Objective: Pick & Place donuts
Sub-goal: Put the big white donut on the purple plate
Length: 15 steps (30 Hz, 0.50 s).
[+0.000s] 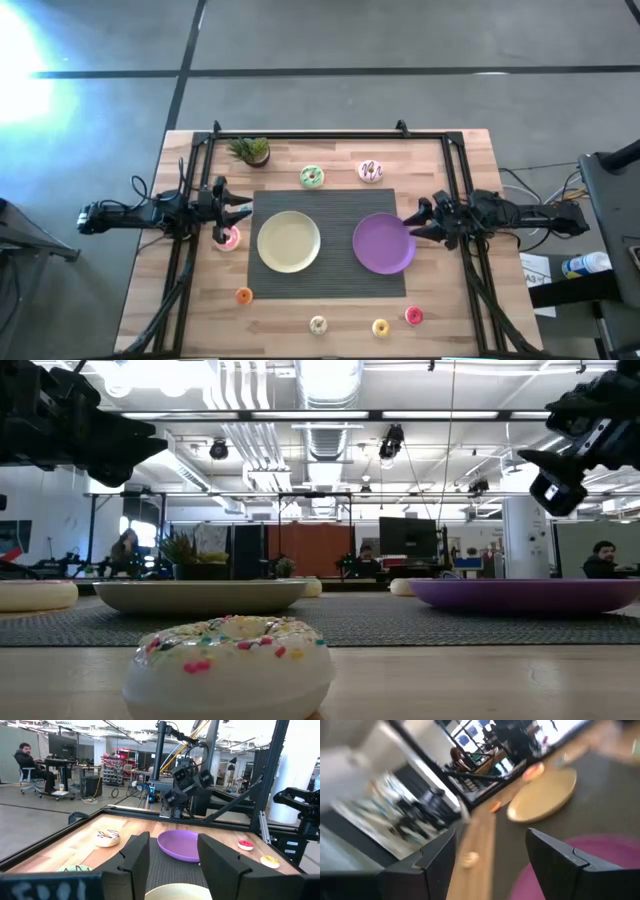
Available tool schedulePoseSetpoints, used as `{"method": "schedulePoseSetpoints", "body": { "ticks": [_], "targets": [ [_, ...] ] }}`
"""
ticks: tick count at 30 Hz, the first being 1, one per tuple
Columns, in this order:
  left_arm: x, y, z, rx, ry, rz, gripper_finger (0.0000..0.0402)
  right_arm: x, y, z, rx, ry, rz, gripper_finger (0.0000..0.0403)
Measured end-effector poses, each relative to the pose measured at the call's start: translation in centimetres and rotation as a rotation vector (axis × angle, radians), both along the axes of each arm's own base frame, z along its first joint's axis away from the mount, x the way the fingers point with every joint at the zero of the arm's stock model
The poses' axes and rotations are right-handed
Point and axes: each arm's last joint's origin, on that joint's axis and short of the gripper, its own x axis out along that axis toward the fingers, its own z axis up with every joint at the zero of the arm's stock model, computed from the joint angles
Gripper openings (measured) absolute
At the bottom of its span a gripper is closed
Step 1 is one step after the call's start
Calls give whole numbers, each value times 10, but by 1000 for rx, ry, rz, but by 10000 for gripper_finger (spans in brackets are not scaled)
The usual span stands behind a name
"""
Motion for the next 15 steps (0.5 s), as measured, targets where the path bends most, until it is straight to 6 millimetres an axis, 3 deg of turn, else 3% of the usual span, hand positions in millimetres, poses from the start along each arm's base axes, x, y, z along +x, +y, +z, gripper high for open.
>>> {"method": "schedulePoseSetpoints", "body": {
  "ticks": [4, 15],
  "targets": [
    [0, 0, 0, 0, 0, 0, 140, 0, 0, 0, 222, 51, -3, 228],
    [0, 0, 0, 0, 0, 0, 140, 1, -6, 0, 564, 71, -201, 228]
  ]
}}
